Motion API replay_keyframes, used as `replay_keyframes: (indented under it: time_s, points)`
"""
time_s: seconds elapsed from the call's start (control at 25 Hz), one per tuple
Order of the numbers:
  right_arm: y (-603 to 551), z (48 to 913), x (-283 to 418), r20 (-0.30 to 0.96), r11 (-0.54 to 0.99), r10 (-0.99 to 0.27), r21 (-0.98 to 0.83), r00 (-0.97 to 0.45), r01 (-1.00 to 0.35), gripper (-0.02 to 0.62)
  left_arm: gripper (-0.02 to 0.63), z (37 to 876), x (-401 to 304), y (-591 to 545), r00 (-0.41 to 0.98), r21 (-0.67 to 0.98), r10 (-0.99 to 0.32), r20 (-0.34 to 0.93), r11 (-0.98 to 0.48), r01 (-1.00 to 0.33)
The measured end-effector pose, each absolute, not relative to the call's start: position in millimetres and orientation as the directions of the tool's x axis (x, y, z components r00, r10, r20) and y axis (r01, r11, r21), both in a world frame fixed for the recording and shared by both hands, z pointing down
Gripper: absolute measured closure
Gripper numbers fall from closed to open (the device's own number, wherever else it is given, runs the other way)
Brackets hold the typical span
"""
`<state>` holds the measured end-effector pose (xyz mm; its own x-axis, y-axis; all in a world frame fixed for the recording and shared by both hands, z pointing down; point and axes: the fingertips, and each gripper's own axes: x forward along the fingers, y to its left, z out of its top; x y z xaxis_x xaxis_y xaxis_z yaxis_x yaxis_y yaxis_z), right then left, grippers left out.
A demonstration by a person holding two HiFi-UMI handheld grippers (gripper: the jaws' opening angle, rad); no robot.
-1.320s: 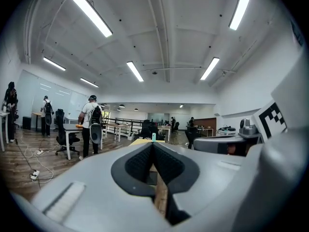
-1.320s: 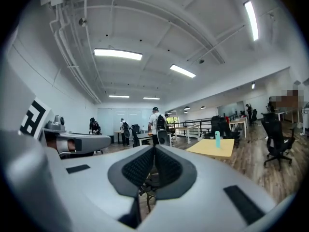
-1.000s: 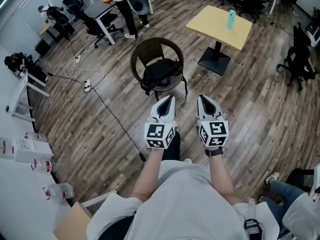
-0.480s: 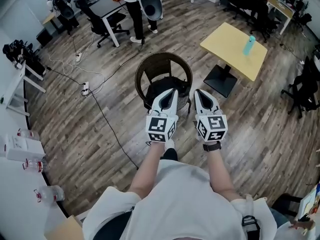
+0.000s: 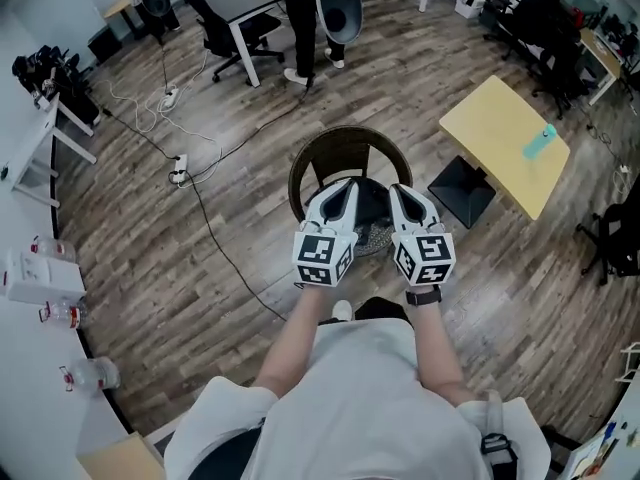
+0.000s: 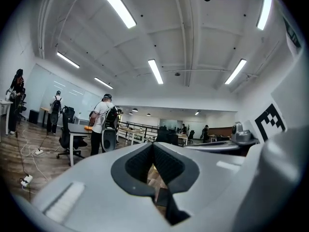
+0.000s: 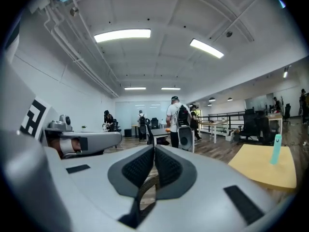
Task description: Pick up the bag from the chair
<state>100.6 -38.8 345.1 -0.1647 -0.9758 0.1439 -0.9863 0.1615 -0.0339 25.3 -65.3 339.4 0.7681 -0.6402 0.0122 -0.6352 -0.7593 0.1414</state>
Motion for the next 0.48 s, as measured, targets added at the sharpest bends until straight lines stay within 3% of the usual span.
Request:
replay_keyframes:
  time_s: [0.48]
  points:
    - [-168,449,141,0.378,0.231,-0.895,-0.056,-0.235,-0.971,0.583,0.595,461,27,-191,0.661,0.197,-0.707,0.251,-0.632,-0.75]
